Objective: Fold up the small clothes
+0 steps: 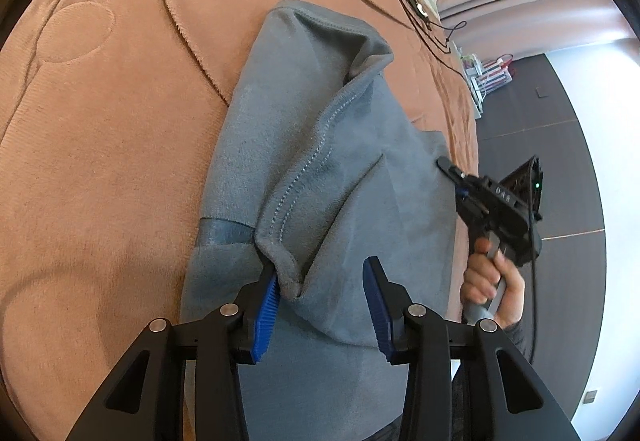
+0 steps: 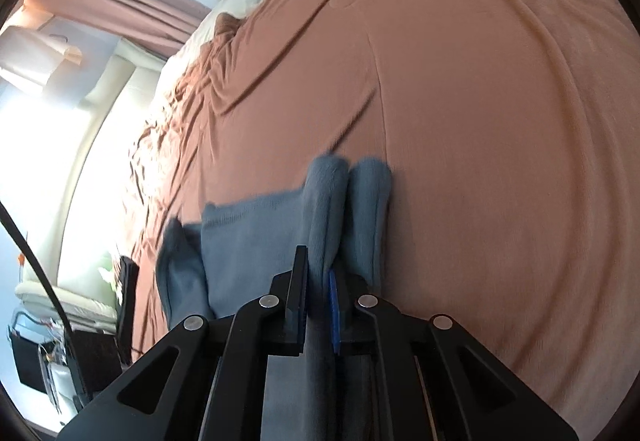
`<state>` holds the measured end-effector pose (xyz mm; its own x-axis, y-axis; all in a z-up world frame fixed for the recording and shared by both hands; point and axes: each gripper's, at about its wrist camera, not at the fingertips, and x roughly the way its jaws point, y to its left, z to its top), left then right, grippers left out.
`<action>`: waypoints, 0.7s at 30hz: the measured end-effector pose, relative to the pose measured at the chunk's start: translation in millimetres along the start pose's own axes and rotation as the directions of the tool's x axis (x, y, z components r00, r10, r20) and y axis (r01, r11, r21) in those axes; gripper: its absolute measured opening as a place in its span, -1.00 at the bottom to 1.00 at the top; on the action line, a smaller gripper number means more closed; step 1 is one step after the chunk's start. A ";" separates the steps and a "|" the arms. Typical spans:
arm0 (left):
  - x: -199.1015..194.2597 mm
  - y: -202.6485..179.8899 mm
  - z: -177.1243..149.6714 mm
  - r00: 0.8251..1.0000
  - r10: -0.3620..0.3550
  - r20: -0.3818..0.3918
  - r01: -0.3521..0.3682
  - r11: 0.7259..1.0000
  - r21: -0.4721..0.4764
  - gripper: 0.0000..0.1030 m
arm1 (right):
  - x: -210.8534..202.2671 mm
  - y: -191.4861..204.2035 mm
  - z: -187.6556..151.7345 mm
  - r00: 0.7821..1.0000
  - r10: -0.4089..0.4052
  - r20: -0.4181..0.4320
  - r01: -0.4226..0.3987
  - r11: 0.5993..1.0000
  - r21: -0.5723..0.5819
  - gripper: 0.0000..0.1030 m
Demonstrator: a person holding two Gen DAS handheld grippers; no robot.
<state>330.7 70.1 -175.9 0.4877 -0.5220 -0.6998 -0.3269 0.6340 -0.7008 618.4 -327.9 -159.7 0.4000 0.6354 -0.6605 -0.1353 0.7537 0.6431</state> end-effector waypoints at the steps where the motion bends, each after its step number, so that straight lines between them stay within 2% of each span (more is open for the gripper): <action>1: 1.3 -1.1 1.0 1.000 0.002 -0.001 -0.002 1.000 0.000 -0.18 | 3.3 0.8 1.6 1.000 -0.004 -0.001 0.004 1.000 0.002 -0.88; 6: 6.4 -1.6 0.6 1.000 0.015 -0.016 -0.015 1.000 -0.002 -0.18 | 11.4 5.8 6.9 0.999 -0.030 -0.011 0.030 0.999 -0.019 -0.89; 8: 7.3 -0.3 -1.0 1.000 0.016 -0.017 -0.016 1.000 -0.002 -0.18 | 7.4 11.8 9.9 0.998 -0.059 0.028 0.061 0.997 -0.048 -0.99; 11: 5.9 -1.6 -2.2 1.000 0.013 -0.014 -0.013 1.000 0.011 -0.19 | -0.6 24.5 11.4 0.995 -0.064 0.076 0.071 0.994 -0.087 -1.00; 13: 4.7 -5.4 -1.6 1.000 0.005 -0.013 -0.005 1.000 0.025 -0.31 | -7.9 32.1 9.9 0.991 -0.073 0.108 0.085 0.990 -0.110 -1.00; 16: 7.6 -12.4 1.8 1.000 -0.015 -0.022 0.016 1.000 0.027 -0.31 | -12.4 30.3 7.0 0.985 -0.102 0.136 0.116 0.988 -0.101 -1.00; 21: 8.6 -13.4 0.8 0.999 -0.009 -0.036 0.010 1.000 0.029 -0.31 | 4.7 14.1 -1.7 0.978 -0.178 0.110 0.183 0.982 -0.043 -1.00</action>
<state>339.9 57.5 -172.4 0.4613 -0.5474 -0.6982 -0.2989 0.6451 -0.7032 616.9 -314.0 -154.4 0.5152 0.4688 -0.7175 -0.0984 0.8640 0.4939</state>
